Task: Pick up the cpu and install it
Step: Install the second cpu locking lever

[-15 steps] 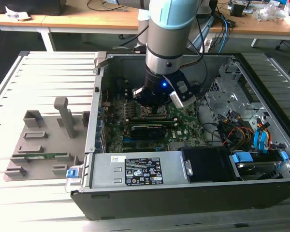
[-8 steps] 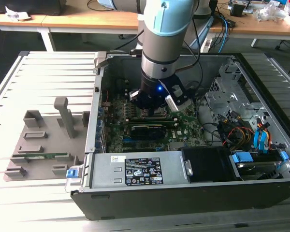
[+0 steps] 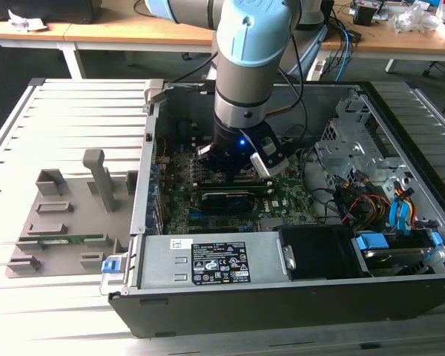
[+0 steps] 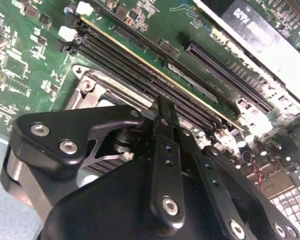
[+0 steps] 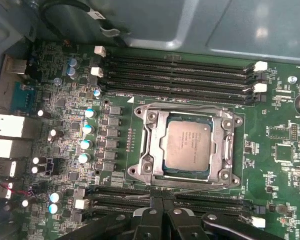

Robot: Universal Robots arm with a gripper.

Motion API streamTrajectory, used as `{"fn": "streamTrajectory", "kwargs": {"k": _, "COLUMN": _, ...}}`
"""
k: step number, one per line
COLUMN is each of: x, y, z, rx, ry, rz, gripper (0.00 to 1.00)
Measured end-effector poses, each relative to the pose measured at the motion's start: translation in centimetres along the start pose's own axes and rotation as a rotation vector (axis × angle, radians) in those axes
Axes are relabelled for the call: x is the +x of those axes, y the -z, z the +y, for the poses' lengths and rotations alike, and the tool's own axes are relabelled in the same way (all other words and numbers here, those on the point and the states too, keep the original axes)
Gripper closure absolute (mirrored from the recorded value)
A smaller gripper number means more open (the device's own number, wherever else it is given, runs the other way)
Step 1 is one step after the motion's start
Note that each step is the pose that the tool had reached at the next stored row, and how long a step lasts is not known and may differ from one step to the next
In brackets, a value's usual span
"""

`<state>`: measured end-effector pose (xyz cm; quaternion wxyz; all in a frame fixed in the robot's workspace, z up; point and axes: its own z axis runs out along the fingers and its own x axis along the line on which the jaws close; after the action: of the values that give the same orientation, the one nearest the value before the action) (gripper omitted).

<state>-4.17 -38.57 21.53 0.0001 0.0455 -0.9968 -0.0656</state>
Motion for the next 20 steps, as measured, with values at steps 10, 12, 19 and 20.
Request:
{"fn": "streamTrajectory", "kwargs": {"k": 10, "x": 1.55, "y": -0.53, "z": 0.32, "rx": 0.0000, "ry": 0.000, "rz": 0.0001, "gripper": 0.89}}
{"fn": "streamTrajectory", "kwargs": {"k": 12, "x": 1.86, "y": -0.59, "z": 0.35, "rx": 0.0000, "ry": 0.000, "rz": 0.0000, "gripper": 0.89}}
{"fn": "streamTrajectory", "kwargs": {"k": 19, "x": 2.77, "y": -0.72, "z": 0.46, "rx": -0.0001, "ry": 0.000, "rz": 0.0000, "gripper": 0.89}}
{"fn": "streamTrajectory", "kwargs": {"k": 20, "x": 3.05, "y": -0.92, "z": 0.75, "rx": -0.0013, "ry": 0.001, "rz": 0.0001, "gripper": 0.89}}
